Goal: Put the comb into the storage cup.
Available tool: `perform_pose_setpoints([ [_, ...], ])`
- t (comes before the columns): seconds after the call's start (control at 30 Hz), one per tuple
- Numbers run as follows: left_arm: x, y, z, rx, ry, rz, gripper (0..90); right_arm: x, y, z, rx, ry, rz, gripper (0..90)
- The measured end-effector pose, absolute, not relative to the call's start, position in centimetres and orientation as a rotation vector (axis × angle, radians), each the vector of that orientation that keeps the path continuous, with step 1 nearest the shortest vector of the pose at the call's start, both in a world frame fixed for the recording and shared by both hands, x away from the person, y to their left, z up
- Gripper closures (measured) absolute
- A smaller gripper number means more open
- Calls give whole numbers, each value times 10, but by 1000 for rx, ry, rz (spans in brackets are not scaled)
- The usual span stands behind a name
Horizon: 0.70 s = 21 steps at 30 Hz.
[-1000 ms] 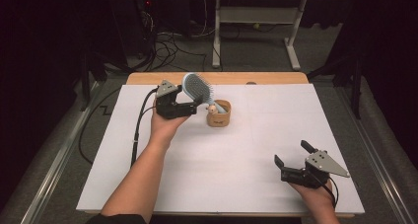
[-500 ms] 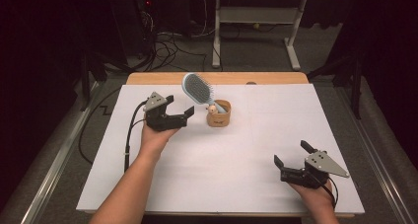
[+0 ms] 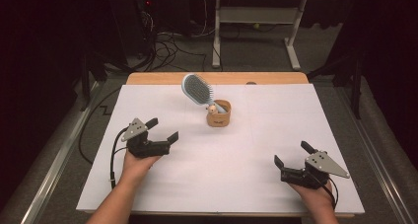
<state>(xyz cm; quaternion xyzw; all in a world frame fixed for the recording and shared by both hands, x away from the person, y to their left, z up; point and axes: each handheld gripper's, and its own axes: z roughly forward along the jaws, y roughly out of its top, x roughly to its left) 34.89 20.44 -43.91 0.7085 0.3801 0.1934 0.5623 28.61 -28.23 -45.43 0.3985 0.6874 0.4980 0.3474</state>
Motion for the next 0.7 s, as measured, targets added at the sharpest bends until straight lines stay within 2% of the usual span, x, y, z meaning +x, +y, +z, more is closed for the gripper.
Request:
perform_pose_setpoints([
  [0.43, 294, 238, -450, 1682, 851, 523, 0, 284, -282, -453, 1032, 1767, 1304, 3],
  [0.7, 289, 254, -449, 1629, 875, 533, 0, 277, -284, -450, 1054, 1743, 1327, 3],
])
